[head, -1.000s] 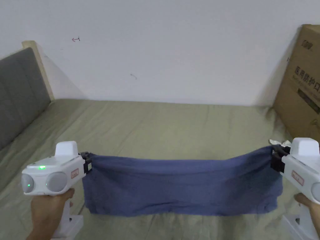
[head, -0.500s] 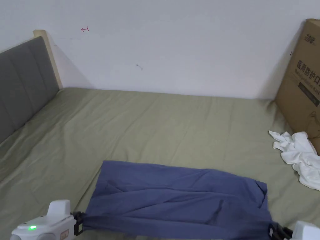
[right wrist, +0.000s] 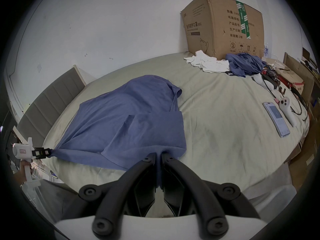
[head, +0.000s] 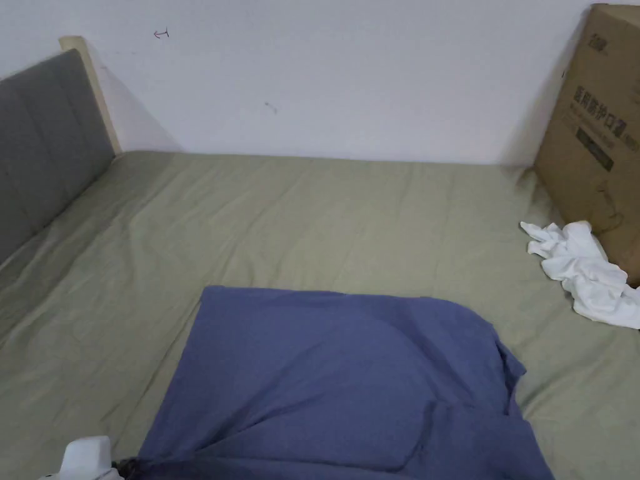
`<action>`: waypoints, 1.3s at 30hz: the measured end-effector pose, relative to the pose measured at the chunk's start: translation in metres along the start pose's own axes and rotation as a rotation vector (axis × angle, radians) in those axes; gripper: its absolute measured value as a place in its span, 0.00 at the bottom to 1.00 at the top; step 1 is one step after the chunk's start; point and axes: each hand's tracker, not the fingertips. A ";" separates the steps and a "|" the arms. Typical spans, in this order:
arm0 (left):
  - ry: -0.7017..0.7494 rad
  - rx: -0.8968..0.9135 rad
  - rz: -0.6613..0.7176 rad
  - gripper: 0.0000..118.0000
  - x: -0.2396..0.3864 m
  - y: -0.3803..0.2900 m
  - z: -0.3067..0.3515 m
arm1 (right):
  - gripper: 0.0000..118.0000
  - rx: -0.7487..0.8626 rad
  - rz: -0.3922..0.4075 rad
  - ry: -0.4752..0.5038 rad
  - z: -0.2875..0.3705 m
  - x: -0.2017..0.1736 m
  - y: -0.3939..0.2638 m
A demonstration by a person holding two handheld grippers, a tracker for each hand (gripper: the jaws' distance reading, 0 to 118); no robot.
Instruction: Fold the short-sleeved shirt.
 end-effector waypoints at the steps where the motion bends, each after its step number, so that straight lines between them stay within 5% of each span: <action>1: -0.001 -0.002 0.005 0.02 0.002 -0.003 0.005 | 0.03 -0.007 0.004 0.001 0.002 0.000 -0.002; 13: 0.057 -0.144 0.001 0.02 0.013 -0.017 -0.025 | 0.04 -0.286 -0.003 -0.135 -0.047 0.002 -0.014; 16: 0.097 -0.160 0.004 0.22 0.019 -0.008 -0.021 | 0.07 -0.305 0.003 -0.148 -0.049 -0.006 -0.007; 17: 0.117 -0.156 0.006 0.42 0.023 -0.007 -0.017 | 0.16 -0.302 0.006 -0.146 -0.045 -0.008 -0.001; 19: 0.104 -0.121 0.005 0.78 0.026 0.001 -0.003 | 0.54 -0.226 0.016 -0.151 -0.025 -0.024 0.013; 20: 0.094 -0.063 0.008 0.91 0.028 0.006 0.008 | 0.76 -0.175 0.022 -0.147 -0.016 -0.030 0.023; 21: 0.093 0.003 0.005 0.92 0.033 0.011 0.020 | 0.81 -0.116 0.033 -0.144 -0.006 -0.035 0.034; 31: 0.012 0.570 0.019 0.88 0.087 0.087 0.136 | 0.81 0.458 0.141 -0.130 0.074 -0.086 0.138; 37: -0.023 0.773 0.004 0.54 0.099 0.099 0.151 | 0.67 0.621 0.216 -0.197 0.093 -0.113 0.149; 39: -0.069 0.773 -0.001 0.16 0.102 0.099 0.152 | 0.34 0.631 0.240 -0.201 0.092 -0.113 0.150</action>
